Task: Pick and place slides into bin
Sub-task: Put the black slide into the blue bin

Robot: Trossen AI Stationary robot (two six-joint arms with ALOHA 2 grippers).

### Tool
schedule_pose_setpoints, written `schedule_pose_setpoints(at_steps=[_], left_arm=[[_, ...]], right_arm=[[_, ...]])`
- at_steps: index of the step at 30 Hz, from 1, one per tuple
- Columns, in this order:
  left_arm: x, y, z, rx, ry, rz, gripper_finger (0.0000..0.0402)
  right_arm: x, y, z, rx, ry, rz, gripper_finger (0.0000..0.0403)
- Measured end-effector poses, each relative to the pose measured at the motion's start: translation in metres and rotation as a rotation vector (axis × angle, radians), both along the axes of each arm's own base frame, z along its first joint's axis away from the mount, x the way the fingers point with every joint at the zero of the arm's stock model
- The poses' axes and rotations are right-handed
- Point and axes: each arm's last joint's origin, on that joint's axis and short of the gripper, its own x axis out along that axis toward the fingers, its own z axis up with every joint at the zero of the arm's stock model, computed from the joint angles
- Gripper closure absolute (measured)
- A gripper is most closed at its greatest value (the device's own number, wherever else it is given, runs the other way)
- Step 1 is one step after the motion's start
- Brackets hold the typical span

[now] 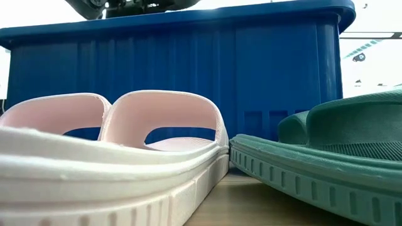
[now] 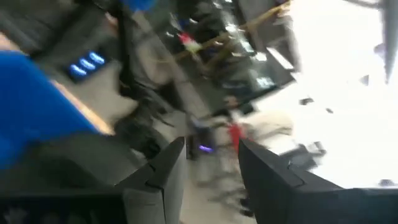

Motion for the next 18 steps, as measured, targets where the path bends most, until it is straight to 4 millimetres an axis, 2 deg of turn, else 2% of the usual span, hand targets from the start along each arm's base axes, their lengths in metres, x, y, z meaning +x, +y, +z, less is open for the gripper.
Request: schedule_pose_setpoints(at_steps=[3, 7, 14, 18], left_arm=[[0.001, 0.000, 0.000, -0.002, 0.003, -0.006, 0.0376], [0.001, 0.001, -0.002, -0.009, 0.007, 0.002, 0.0376], [0.002, 0.002, -0.003, -0.008, 0.008, 0.037, 0.0376], [0.002, 0.002, -0.003, -0.009, 0.008, 0.038, 0.0376]], right_arm=[[0.008, -0.003, -0.016, 0.088, 0.106, 0.045, 0.0265], [0.022, -0.008, -0.030, 0.207, 0.156, -0.002, 0.0264], [0.023, -0.017, -0.027, 0.470, 0.050, -0.065, 0.0264], [0.020, -0.016, -0.030, 0.654, 0.054, -0.070, 0.0260]])
